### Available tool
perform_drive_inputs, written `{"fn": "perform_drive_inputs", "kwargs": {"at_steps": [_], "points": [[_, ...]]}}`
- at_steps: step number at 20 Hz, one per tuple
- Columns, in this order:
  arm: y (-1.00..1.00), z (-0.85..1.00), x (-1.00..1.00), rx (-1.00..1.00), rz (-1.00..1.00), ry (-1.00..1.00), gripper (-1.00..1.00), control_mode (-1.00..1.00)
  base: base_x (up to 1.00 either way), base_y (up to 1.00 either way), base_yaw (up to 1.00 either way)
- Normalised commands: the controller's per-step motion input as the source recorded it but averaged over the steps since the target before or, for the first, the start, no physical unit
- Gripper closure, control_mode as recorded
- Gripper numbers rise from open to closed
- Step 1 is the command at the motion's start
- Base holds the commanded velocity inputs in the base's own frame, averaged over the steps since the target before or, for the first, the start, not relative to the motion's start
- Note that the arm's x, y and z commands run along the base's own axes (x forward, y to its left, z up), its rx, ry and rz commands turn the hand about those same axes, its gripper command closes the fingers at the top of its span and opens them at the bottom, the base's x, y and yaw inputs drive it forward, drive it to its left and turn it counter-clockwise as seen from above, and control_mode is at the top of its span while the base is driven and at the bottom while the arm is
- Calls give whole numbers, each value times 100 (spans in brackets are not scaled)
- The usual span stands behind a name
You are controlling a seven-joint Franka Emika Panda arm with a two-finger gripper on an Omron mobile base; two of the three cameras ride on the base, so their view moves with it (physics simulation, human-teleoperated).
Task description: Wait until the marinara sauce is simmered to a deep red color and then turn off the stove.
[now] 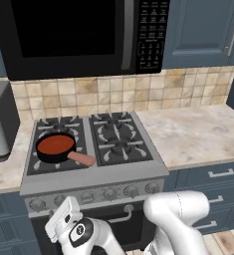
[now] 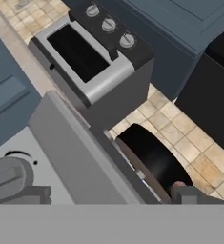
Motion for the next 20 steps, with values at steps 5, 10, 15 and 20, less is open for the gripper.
{"fn": "perform_drive_inputs", "kwargs": {"at_steps": [5, 10, 15, 20], "points": [[13, -17, 5, 0, 0, 0, -100, -100, 0, 0, 0], [27, -19, 0, 0, 0, 1, -100, -100, 0, 0, 0], [24, -14, 0, 0, 0, 5, -100, -100, 0, 0, 0], [5, -13, 0, 0, 0, 2, -100, -100, 0, 0, 0]]}}
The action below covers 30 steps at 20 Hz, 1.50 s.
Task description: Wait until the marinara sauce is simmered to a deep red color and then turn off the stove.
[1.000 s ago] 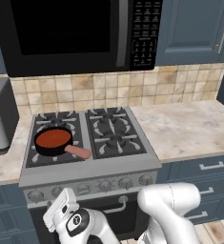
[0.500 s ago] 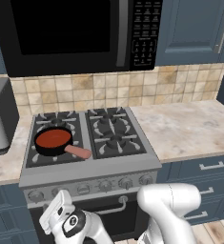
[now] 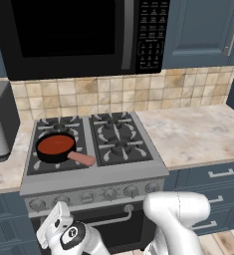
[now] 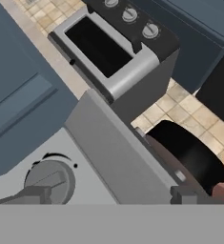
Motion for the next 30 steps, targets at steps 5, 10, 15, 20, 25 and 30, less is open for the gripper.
{"fn": "perform_drive_inputs", "kwargs": {"at_steps": [5, 10, 15, 20, 25, 30], "points": [[5, -10, 0, 0, 0, 1, -100, -100, 0, 0, 0], [4, -2, 1, 0, -1, 1, -100, -100, 0, 0, 0], [0, 0, 8, 0, -12, 0, -100, -100, 0, 0, 0], [0, -5, 8, 0, -12, 1, -100, -100, 0, 0, 0], [6, -16, 7, 0, -2, 1, -100, -100, 0, 0, 0], [0, -5, 11, 0, 0, -1, -100, -100, 0, 0, 0]]}}
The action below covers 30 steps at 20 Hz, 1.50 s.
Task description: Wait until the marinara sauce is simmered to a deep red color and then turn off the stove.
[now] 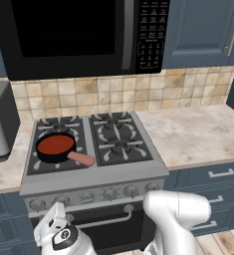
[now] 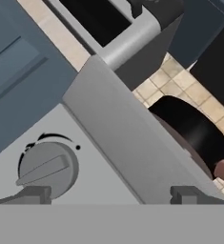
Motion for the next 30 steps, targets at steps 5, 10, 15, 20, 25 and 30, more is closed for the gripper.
{"fn": "perform_drive_inputs", "kwargs": {"at_steps": [5, 10, 15, 20, 25, 30], "points": [[0, 0, 12, 0, 2, -5, -100, -100, 0, 0, 0], [0, 0, 7, 0, 3, -5, -100, -100, 0, 0, 0], [0, -3, 14, 0, 3, -1, -100, -100, 0, 0, 0], [-2, -4, 18, 1, 1, 0, -100, -100, 0, 0, 0], [0, -16, 11, 0, 0, 0, -100, -100, 0, 0, 0], [0, -30, 0, 0, 0, 0, -100, -100, 0, 0, 0]]}}
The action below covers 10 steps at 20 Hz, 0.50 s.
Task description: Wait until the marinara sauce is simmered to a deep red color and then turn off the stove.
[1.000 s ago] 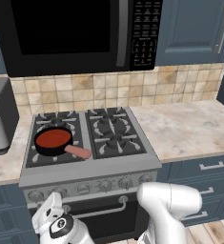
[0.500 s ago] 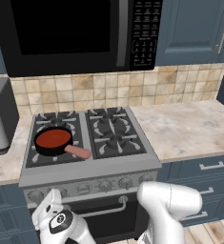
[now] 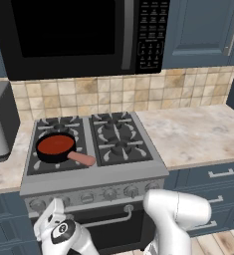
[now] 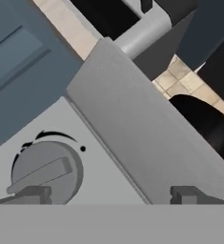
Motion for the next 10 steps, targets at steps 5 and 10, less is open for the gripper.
{"fn": "perform_drive_inputs", "kwargs": {"at_steps": [5, 10], "points": [[0, -30, 0, 0, 0, 0, -100, -100, 0, 0, 0], [0, -16, 7, 0, 0, 0, -100, -100, 0, 0, 0]]}}
